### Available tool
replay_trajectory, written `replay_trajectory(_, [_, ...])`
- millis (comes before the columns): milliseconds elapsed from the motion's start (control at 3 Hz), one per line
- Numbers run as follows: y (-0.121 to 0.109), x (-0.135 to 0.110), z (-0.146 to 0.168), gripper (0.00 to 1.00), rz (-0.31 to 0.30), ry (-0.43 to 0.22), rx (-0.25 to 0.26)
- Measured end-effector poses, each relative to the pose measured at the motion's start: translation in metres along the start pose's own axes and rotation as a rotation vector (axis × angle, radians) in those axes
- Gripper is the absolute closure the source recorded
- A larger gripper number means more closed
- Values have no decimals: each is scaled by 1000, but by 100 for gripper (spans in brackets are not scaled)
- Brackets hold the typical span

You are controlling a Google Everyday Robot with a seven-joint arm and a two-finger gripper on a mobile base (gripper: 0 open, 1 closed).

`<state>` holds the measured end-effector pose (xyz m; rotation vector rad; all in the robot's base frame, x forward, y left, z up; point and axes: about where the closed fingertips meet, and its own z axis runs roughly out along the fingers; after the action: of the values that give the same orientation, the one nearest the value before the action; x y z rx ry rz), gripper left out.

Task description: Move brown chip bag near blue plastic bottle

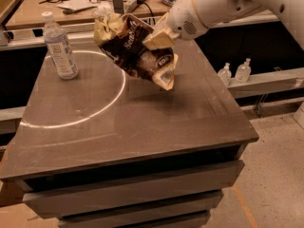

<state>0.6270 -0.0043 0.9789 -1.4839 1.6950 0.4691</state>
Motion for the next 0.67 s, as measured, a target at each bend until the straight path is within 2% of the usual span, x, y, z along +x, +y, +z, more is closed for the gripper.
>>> replay_trajectory(333, [-5,-28,41,100,-33,3,-36])
replay_trajectory(667, [-6,-39,67,100,-60,24,-62])
